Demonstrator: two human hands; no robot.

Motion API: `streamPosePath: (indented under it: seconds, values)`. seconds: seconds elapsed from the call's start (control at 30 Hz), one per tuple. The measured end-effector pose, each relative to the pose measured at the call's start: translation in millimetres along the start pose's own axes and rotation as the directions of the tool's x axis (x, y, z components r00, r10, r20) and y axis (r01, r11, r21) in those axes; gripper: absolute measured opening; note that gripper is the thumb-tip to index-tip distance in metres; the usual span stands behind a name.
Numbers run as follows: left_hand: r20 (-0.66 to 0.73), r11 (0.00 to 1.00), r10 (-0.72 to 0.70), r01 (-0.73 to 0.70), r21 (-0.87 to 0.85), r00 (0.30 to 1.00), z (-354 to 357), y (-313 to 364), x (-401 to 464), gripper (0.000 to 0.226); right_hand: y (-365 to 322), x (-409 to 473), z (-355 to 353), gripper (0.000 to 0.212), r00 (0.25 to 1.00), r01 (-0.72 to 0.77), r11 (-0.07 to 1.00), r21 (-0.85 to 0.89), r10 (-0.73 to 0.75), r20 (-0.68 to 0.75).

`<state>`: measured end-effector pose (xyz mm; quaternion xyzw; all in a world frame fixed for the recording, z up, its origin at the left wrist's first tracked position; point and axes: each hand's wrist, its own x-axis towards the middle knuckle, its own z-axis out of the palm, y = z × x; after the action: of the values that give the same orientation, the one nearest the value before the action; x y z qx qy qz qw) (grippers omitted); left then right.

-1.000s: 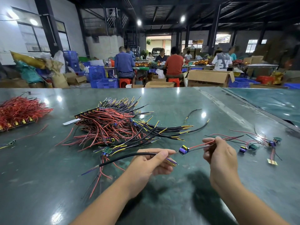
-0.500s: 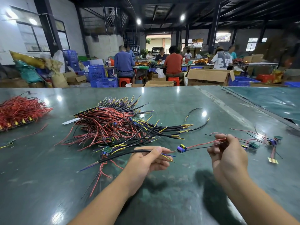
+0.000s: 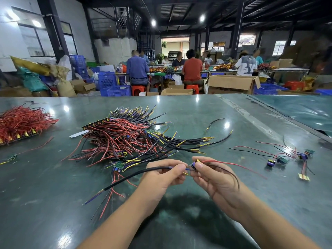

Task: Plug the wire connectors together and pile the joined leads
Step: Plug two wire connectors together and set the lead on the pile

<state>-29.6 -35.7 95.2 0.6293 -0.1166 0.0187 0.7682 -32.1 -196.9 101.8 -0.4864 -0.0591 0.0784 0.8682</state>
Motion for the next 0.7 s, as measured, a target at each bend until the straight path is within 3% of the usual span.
streamPosePath:
  seconds: [0.27, 0.5, 0.6, 0.7]
  values:
    - [0.076, 0.972, -0.058, 0.073, -0.222, 0.995, 1, 4, -2, 0.020, -8, -2, 0, 0.024, 0.998, -0.020, 0.996, 0.091, 0.014, 0.056]
    - [0.065, 0.937, -0.128, 0.142, -0.320, 0.990, -4, 6, 0, 0.051, -64, -1, -21, 0.019, 0.971, 0.198, 0.940, 0.278, -0.149, -0.185]
    - [0.070, 0.940, -0.151, 0.165, -0.298, 0.986, -3, 7, 1, 0.079, -99, 5, -40, 0.010, 0.908, 0.291, 0.936, 0.198, -0.205, -0.364]
    - [0.063, 0.944, -0.155, 0.166, -0.284, 0.986, -3, 6, 2, 0.077, -134, 19, -59, 0.018, 0.803, 0.246, 0.964, -0.100, -0.261, -0.536]
